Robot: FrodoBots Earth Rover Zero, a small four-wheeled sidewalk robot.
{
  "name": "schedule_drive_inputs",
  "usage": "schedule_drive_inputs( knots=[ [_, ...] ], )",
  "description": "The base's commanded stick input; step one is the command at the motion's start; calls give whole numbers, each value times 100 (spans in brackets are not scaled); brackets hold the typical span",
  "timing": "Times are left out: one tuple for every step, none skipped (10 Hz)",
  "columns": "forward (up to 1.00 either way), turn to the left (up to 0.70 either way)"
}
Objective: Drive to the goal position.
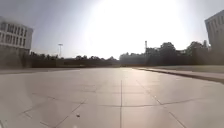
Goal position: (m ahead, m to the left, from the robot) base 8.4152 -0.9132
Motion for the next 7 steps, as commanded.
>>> schedule_drive_inputs(
  knots=[
    [56, -1],
    [56, -2],
    [55, -3],
    [56, -1],
    [56, -1],
    [55, -2],
    [55, -3]
  ],
)
